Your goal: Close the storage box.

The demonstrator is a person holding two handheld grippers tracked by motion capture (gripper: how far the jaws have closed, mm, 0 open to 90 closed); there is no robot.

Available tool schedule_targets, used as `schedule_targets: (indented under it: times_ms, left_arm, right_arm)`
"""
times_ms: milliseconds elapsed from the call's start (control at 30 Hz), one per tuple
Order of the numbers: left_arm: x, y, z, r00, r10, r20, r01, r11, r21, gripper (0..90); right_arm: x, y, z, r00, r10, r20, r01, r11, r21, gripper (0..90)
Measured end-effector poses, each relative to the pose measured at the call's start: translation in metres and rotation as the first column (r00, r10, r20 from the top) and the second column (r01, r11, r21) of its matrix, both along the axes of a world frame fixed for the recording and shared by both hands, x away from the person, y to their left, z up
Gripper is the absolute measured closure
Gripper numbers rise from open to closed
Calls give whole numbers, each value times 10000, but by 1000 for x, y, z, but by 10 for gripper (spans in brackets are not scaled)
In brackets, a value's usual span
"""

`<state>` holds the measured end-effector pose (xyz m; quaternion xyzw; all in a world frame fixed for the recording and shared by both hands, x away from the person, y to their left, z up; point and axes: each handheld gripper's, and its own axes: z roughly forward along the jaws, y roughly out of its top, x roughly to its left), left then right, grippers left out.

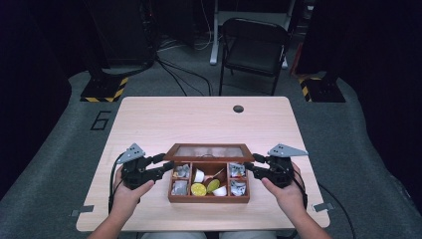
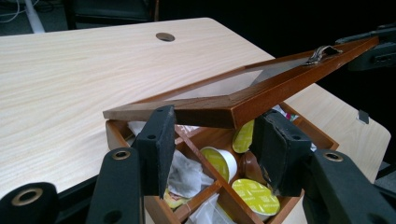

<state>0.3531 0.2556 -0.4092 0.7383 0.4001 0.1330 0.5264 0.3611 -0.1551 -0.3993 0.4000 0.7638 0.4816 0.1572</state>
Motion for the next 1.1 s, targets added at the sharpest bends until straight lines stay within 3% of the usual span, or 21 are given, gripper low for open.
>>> schedule_targets:
  times_ms: [667, 1100]
  left_arm:
    - [-19, 2, -12, 9997, -140, -175, 141, 9999, 18, 493]
    - [-30, -1, -23, 9997, -105, -222, 112, 9995, 312, 489]
  right_arm:
    - [-16, -1, -14, 9999, 106, -84, -108, 9997, -230, 533]
    - [-28, -6, -27, 9997, 196, -135, -199, 9995, -241, 542]
